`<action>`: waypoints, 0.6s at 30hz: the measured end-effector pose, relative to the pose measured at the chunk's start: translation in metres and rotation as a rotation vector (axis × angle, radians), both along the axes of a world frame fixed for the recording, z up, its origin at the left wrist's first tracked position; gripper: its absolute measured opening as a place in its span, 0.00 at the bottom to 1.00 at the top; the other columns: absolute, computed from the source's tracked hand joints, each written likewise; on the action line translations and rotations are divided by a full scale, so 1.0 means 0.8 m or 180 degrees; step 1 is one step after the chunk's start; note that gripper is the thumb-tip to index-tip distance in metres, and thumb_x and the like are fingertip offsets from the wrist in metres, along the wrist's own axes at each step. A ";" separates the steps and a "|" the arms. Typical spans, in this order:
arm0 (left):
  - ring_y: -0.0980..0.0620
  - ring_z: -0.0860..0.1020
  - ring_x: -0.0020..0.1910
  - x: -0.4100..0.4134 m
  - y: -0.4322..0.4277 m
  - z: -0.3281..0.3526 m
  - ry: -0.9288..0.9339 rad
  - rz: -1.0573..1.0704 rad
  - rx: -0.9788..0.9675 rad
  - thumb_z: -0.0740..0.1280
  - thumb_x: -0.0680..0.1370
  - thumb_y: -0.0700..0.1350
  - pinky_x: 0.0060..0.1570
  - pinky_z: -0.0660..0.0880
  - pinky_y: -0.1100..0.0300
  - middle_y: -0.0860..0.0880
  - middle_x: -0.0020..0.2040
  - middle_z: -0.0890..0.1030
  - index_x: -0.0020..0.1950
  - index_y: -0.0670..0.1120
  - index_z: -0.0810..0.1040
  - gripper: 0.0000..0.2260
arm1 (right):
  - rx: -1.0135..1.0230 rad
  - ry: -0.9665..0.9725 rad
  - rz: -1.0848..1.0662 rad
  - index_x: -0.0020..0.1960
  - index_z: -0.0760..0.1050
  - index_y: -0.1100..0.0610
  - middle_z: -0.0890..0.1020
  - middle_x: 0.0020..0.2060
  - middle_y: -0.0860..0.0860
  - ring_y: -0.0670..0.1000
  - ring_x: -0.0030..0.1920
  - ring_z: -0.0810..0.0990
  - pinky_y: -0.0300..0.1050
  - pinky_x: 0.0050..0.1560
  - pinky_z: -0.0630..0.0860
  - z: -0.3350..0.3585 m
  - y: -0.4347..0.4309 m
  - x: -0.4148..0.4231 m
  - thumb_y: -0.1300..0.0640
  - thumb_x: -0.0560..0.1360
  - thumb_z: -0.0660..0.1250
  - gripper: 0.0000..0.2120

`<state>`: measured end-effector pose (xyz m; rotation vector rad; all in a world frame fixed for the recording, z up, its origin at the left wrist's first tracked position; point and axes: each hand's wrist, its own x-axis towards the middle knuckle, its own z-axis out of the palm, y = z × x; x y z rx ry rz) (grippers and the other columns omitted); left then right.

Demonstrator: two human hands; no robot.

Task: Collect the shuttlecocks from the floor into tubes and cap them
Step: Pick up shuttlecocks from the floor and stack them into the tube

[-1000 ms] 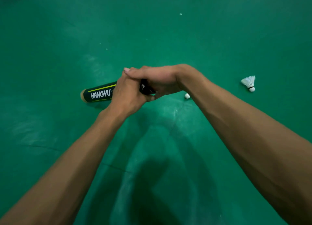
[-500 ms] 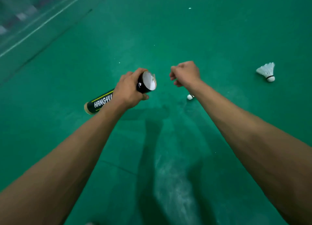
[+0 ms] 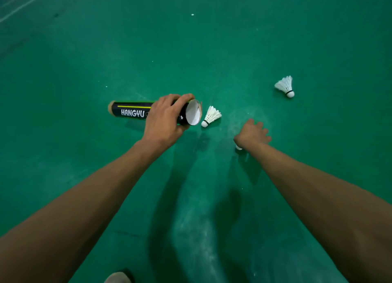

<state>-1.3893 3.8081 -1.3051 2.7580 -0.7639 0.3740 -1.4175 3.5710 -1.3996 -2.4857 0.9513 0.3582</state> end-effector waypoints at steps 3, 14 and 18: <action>0.42 0.74 0.63 0.012 -0.008 -0.009 0.0092 -0.0085 -0.0056 0.80 0.69 0.46 0.62 0.70 0.49 0.48 0.65 0.78 0.74 0.54 0.72 0.36 | -0.0136 -0.0258 0.0019 0.67 0.70 0.58 0.75 0.65 0.60 0.63 0.66 0.74 0.54 0.64 0.72 -0.013 -0.015 -0.008 0.58 0.75 0.69 0.22; 0.45 0.75 0.66 0.058 0.012 -0.003 -0.0104 0.0085 -0.0722 0.80 0.69 0.46 0.70 0.69 0.43 0.50 0.68 0.79 0.74 0.51 0.72 0.34 | 0.1049 -0.3207 -0.0215 0.52 0.80 0.58 0.81 0.42 0.48 0.46 0.44 0.79 0.48 0.54 0.78 0.119 0.018 0.056 0.63 0.77 0.67 0.06; 0.46 0.77 0.64 0.074 0.013 0.012 -0.0094 0.0121 -0.1178 0.80 0.68 0.47 0.63 0.74 0.48 0.51 0.67 0.79 0.73 0.52 0.72 0.35 | 0.1249 -0.4276 0.0187 0.49 0.78 0.58 0.80 0.40 0.45 0.38 0.40 0.78 0.40 0.48 0.77 0.196 0.077 0.061 0.66 0.75 0.68 0.05</action>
